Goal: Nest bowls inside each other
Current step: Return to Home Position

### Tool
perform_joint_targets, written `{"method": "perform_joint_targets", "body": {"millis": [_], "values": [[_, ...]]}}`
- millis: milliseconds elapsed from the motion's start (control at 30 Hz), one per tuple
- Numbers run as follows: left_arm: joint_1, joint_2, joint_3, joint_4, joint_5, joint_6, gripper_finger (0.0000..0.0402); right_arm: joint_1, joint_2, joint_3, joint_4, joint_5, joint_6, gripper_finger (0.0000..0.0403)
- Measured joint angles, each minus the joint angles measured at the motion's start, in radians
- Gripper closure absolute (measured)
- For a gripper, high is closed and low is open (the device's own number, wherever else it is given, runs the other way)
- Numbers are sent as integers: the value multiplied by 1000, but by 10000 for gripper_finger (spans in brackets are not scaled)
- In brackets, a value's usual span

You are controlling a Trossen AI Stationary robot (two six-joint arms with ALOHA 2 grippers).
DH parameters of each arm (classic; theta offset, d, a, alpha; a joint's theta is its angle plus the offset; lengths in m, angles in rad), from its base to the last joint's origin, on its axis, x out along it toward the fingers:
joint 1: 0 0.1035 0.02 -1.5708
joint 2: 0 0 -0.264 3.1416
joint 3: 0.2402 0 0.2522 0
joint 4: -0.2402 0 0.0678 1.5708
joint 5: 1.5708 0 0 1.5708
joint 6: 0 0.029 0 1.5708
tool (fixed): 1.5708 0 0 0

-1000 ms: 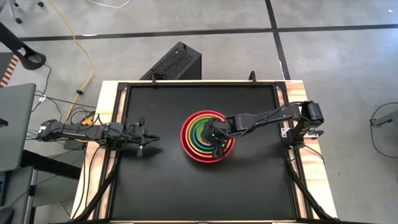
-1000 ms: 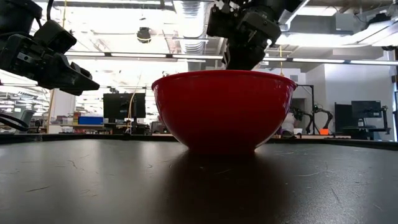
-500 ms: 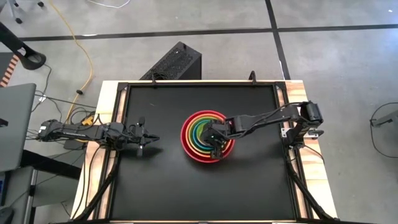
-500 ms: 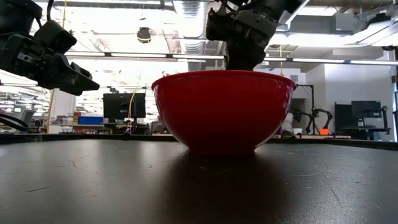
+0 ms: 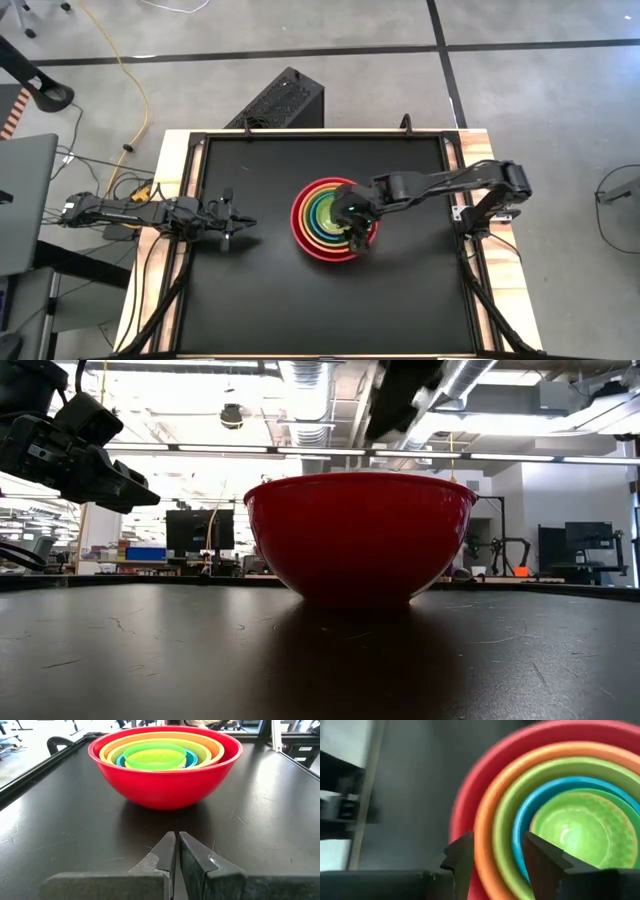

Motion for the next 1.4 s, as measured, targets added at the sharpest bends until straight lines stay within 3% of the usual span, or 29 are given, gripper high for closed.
{"method": "perform_joint_targets", "body": {"millis": [167,267,367,600,833,1167,1400], "values": [[0,0,0,0,0,0,388,16,-175,-64,-35,-21,-15,233],[0,0,0,0,0,0,388,29,-343,-174,-21,9,-13,249],[0,0,0,0,0,0,388,41,-532,-350,101,60,-3,266],[0,0,0,0,0,0,388,30,-942,-842,527,61,110,293],[0,0,0,0,0,0,388,30,-1237,-1170,681,61,179,297],[0,0,0,0,0,0,388,30,-1520,-1416,744,127,273,297],[0,0,0,0,0,0,388,17,-1538,-1425,779,221,146,297]]}}
